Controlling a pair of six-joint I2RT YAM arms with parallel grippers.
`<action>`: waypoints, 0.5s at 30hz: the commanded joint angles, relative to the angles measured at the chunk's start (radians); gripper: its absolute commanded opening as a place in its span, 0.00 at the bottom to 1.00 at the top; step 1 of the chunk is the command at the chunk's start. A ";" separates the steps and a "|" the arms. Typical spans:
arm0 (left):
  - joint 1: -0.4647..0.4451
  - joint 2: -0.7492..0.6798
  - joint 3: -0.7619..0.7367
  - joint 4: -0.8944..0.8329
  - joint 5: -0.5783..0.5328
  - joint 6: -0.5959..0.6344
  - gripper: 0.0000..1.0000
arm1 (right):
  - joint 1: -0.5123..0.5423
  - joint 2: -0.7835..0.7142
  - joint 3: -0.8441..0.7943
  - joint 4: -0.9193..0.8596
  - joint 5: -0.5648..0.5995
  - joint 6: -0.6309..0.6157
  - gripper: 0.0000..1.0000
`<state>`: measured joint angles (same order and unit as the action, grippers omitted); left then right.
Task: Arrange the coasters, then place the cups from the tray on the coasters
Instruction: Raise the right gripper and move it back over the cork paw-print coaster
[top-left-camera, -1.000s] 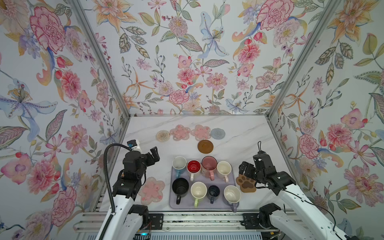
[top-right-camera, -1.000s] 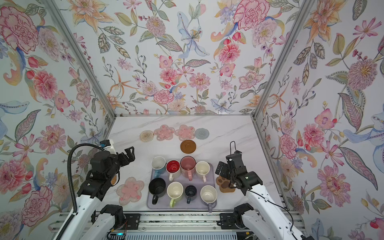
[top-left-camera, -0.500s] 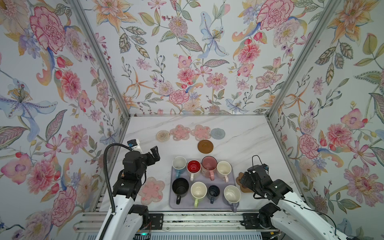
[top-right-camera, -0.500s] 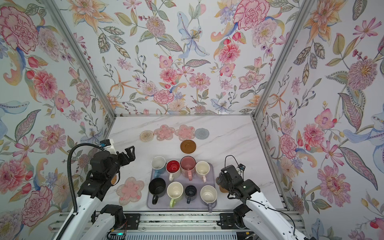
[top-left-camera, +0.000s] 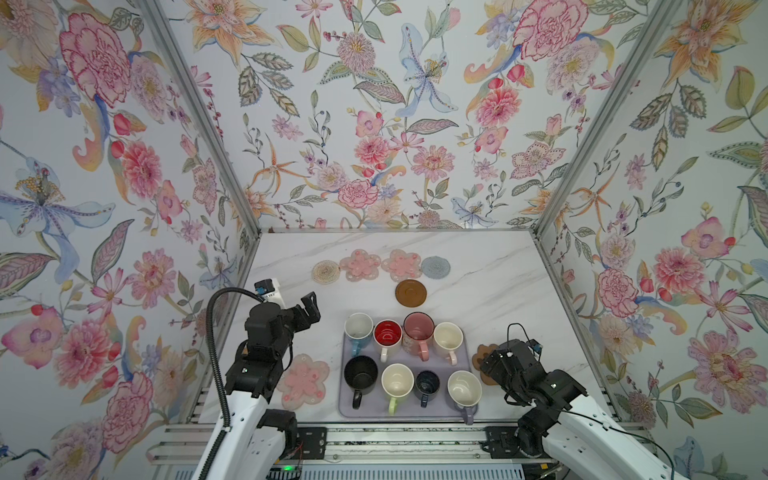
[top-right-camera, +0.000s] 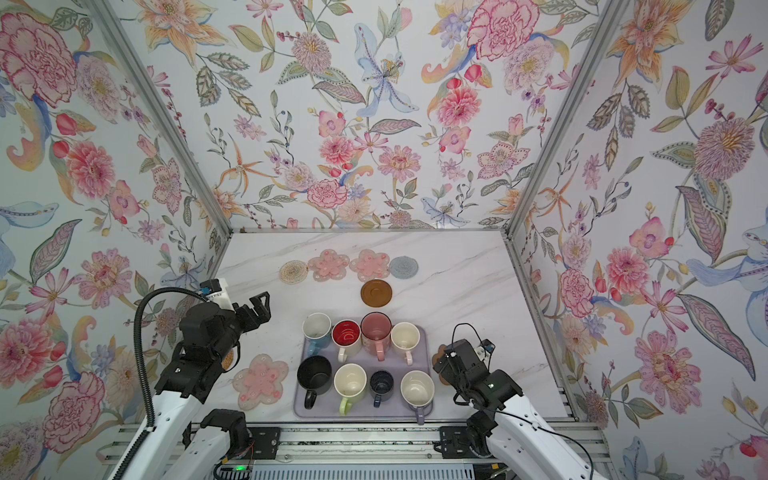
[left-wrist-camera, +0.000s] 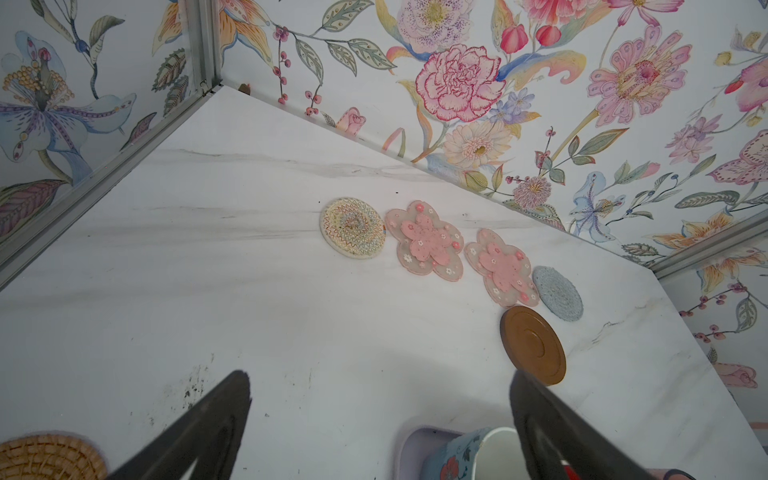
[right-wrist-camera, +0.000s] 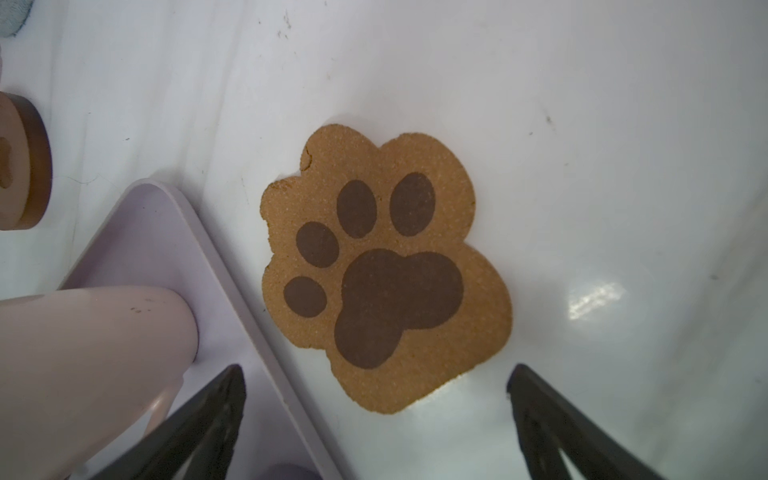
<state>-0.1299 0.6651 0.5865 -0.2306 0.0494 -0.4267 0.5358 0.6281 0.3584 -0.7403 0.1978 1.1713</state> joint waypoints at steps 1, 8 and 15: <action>0.004 -0.011 -0.013 0.019 0.022 -0.006 0.99 | 0.006 0.014 -0.036 0.080 -0.042 0.055 0.99; 0.004 -0.010 -0.012 0.019 0.022 -0.004 0.99 | 0.043 0.043 -0.051 0.149 -0.053 0.100 0.99; 0.005 -0.004 -0.010 0.021 0.024 -0.003 0.99 | 0.049 0.085 -0.071 0.259 -0.078 0.134 0.99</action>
<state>-0.1299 0.6617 0.5846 -0.2302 0.0502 -0.4267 0.5762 0.6922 0.3073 -0.5419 0.1368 1.2739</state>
